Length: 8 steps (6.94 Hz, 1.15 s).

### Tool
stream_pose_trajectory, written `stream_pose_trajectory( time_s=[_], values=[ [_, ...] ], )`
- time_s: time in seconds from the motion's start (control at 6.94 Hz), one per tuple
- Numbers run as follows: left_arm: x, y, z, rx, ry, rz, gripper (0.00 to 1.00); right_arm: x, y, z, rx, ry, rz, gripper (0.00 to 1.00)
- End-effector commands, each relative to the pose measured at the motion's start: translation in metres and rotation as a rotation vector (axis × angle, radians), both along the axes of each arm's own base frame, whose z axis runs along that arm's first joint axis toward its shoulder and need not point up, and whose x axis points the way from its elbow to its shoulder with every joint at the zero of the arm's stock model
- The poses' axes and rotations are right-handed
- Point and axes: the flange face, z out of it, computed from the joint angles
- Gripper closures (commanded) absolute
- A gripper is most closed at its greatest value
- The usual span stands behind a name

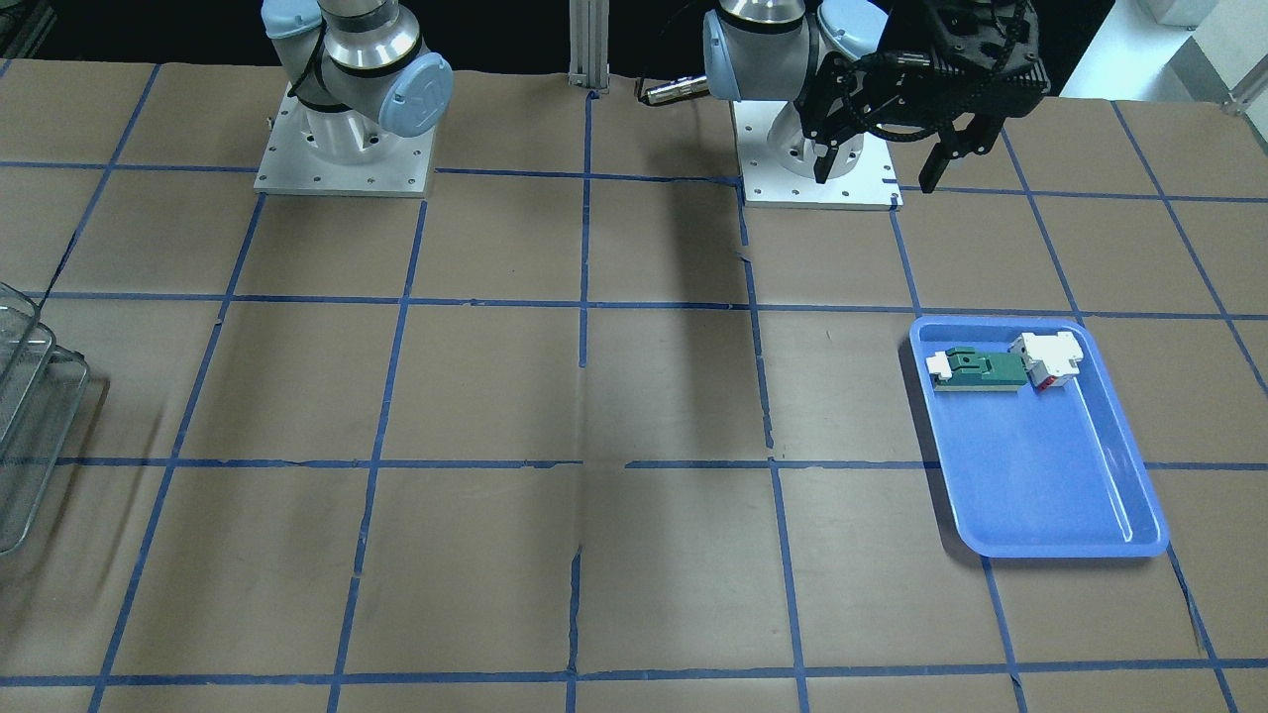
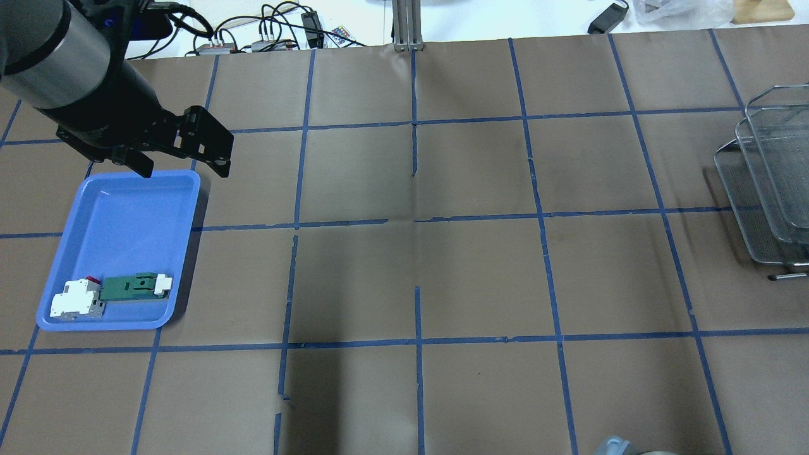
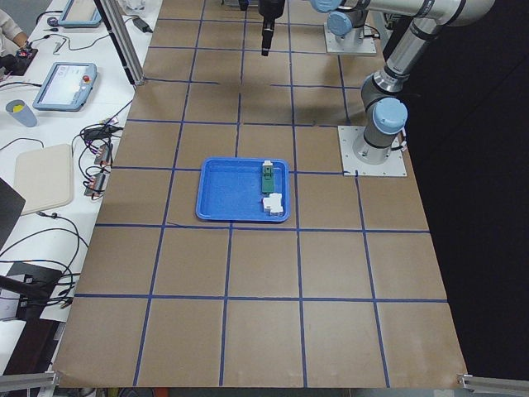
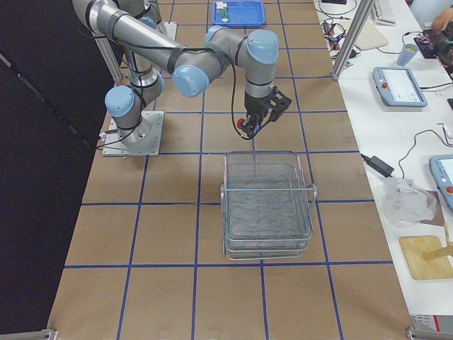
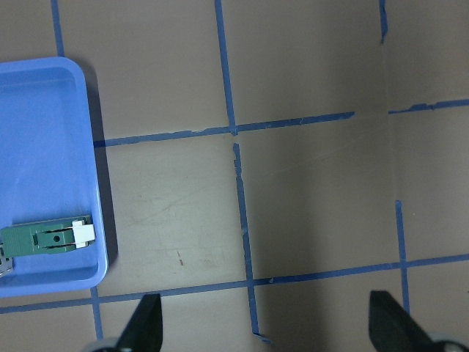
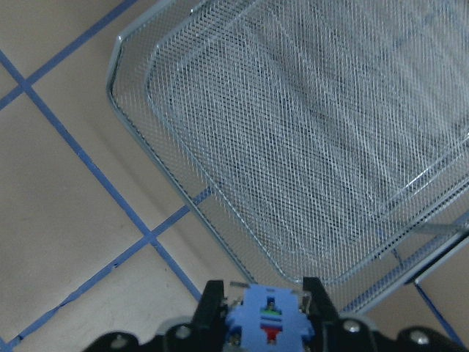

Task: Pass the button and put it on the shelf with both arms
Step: 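Carry the button with the right gripper into the wire-mesh basket shelf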

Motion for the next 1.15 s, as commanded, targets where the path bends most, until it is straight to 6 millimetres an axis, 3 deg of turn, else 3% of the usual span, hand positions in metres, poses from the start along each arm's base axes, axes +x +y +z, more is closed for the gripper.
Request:
stream_pose_trajectory(
  time_s=[0.0, 0.43, 0.72, 0.86, 1.01],
  values=[
    [0.014, -0.004, 0.002, -0.003, -0.002, 0.035, 0.00, -0.033, -0.033, -0.024, -0.021, 0.022, 0.085, 1.00],
    [0.013, -0.002, -0.007, 0.022, 0.012, 0.054, 0.00, -0.049, -0.054, -0.065, 0.049, 0.001, 0.324, 1.00],
    [0.013, -0.003, -0.008, 0.019, 0.013, 0.049, 0.00, -0.067, -0.055, -0.090, 0.086, -0.021, 0.405, 0.75],
    [0.013, -0.004, -0.008, 0.019, 0.011, 0.051, 0.00, -0.068, -0.055, -0.095, 0.092, -0.029, 0.412, 0.51],
    [0.013, -0.004, -0.007, 0.018, 0.011, 0.052, 0.00, -0.068, -0.054, -0.092, 0.091, -0.024, 0.418, 0.21]
  ],
)
